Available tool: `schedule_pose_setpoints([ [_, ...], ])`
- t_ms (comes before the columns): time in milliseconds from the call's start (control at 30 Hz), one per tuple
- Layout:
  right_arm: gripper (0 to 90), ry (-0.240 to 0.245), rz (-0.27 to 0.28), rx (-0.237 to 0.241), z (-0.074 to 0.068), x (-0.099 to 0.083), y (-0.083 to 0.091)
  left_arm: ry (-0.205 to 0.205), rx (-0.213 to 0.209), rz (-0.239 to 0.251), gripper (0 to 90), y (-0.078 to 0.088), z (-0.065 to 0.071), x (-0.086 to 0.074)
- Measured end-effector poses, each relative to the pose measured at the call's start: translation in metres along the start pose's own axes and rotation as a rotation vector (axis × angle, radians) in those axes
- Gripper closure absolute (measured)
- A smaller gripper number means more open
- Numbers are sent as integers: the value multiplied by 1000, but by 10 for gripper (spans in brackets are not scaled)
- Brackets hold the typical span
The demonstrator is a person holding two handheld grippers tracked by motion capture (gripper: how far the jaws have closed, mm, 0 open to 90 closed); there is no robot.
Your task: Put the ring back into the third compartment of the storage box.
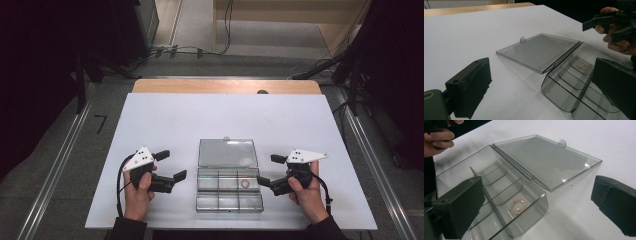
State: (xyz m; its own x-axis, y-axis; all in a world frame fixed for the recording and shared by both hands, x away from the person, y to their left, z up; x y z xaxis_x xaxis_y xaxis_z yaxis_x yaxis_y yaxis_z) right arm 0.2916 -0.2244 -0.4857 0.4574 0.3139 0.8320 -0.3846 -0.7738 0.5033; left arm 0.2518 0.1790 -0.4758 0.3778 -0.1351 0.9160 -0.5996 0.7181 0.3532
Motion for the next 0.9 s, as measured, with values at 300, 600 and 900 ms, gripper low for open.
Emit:
schedule_pose_setpoints([
  [300, 0, -10, 18, -11, 4, -1, 3, -5, -16, -7, 16, -13, 1, 8],
  [600, 0, -12, 19, -20, 8, -2, 4, -4, -35, -17, 16, -26, 2, 16],
  [900, 0, -13, 15, -26, 9, -3, 3, -5, -56, -28, 16, -41, 4, 19],
])
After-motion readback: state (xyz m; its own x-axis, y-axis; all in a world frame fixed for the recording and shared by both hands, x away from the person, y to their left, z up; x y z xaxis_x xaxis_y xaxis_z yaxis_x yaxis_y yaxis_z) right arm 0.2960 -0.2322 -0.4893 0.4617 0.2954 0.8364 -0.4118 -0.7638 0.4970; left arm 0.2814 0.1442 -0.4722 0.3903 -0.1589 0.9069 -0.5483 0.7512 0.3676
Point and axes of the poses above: each handheld gripper's, and its own axes: y roughly backward along the jaws, x roughly out of its top, z roughly to its right, the point moved 2 cm from there along -y, roughly forward along the jaws, and after that the axes turned 1 degree about -y, right-handed, at the moved point
